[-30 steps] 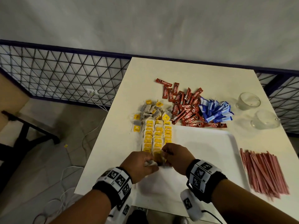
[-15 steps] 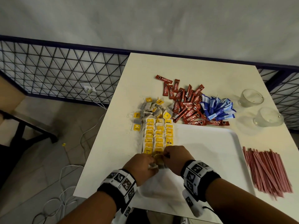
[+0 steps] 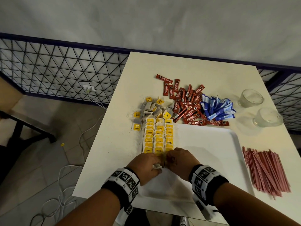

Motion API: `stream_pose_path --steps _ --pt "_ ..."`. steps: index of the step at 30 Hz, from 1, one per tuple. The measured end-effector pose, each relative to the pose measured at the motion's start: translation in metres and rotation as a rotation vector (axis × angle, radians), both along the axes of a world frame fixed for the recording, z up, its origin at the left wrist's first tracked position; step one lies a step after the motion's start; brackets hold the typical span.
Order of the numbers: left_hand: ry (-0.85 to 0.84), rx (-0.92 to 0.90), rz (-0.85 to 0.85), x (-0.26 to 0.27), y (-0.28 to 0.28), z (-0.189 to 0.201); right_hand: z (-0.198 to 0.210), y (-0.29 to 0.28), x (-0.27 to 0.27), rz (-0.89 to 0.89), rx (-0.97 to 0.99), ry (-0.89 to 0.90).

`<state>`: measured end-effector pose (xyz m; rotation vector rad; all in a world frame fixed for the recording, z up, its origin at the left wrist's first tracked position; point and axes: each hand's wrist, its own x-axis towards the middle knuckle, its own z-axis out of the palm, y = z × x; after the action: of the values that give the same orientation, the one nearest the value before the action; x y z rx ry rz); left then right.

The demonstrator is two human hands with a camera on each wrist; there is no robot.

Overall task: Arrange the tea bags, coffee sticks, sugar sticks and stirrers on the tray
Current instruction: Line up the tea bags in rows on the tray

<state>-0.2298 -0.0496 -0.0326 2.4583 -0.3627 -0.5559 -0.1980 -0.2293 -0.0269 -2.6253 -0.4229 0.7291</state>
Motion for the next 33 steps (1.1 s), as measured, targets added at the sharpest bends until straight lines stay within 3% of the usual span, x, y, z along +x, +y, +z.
stream_pose_path --steps 2,4,9,12,20,26,33 --pt "-0.018 -0.040 0.044 0.001 0.001 0.006 0.002 -0.001 0.001 -0.021 0.037 -0.019" --pt "0.019 -0.184 0.215 0.002 0.002 0.014 0.007 -0.002 0.004 -0.068 0.107 -0.056" --pt "0.386 -0.935 0.964 0.013 -0.004 0.027 0.031 0.008 0.005 0.003 0.389 -0.195" --pt "0.594 -1.209 1.153 0.020 -0.009 0.039 0.051 0.019 0.003 0.189 0.515 -0.247" --pt "0.600 -1.170 1.176 0.029 -0.017 0.049 0.066 0.021 0.015 0.323 0.412 -0.346" --pt "0.585 -1.131 1.162 0.031 -0.020 0.059 0.072 0.021 0.023 0.170 0.445 -0.344" --pt "0.580 -1.158 1.200 0.034 -0.023 0.067 0.074 0.021 0.030 0.210 0.394 -0.401"
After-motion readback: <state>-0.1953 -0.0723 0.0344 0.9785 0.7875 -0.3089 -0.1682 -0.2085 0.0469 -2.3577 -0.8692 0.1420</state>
